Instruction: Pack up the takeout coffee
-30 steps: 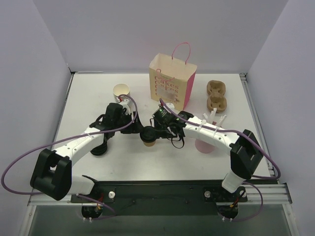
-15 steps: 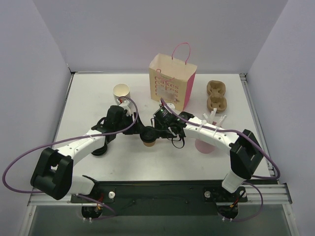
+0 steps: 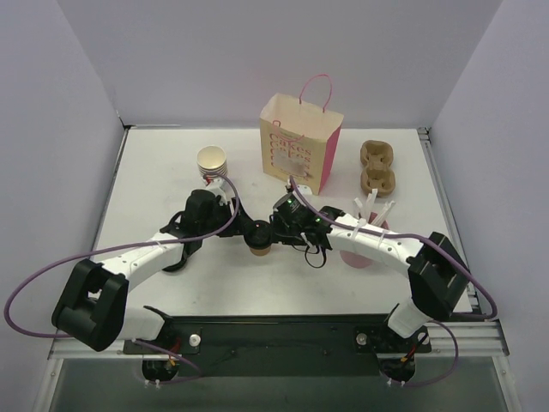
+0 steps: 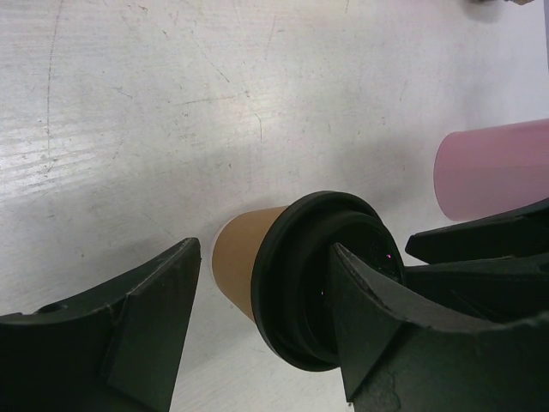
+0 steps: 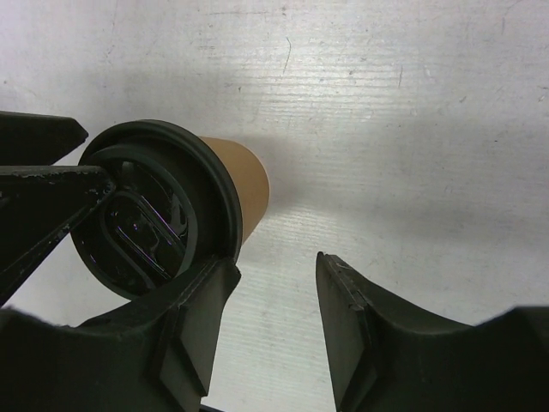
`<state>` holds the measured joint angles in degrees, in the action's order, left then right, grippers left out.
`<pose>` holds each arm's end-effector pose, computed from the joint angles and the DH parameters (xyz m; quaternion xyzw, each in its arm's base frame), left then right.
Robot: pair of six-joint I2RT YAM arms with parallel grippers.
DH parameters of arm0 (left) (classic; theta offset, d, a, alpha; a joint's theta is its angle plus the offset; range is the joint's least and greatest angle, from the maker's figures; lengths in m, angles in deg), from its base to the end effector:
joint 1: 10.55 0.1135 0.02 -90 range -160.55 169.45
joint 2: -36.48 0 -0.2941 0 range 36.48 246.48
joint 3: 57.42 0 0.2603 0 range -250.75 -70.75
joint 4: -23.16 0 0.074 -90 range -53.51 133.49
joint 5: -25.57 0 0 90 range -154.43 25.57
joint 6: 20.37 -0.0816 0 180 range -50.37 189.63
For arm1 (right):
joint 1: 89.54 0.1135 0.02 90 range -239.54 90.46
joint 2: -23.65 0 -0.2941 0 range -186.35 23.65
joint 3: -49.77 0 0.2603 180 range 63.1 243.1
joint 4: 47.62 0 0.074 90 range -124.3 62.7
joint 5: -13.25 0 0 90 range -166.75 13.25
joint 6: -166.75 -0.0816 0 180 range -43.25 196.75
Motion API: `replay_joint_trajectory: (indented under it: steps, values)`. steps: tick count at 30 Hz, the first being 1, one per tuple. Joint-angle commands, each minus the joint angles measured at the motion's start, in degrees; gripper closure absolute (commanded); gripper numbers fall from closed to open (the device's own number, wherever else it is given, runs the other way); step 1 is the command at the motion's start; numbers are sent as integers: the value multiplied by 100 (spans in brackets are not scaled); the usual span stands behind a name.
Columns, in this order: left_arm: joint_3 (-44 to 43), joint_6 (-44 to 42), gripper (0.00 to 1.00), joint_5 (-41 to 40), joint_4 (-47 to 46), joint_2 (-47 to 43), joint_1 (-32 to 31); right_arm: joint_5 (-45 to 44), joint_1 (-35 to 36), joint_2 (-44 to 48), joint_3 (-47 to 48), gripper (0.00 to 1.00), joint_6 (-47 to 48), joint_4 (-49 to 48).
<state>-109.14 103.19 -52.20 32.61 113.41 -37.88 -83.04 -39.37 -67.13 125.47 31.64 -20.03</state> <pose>0.2723 -0.1602 0.2017 0.0015 0.8820 -0.3153 0.3503 0.2563 0.2933 0.2347 -0.0184 0.9146 0.2623 0.3072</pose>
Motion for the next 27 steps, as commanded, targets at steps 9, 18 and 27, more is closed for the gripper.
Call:
replay_joint_trajectory:
  steps: [9,18,27]
  values:
    - [631,-104,31,-695,669,121,-79,-760,379,-458,-1104,54,-464,648]
    - [255,-104,29,-581,932,-142,-79,-611,265,-336,-403,51,-35,849]
    - [-1450,-455,23,-432,2083,-301,35,-453,45,-62,1320,46,801,1456]
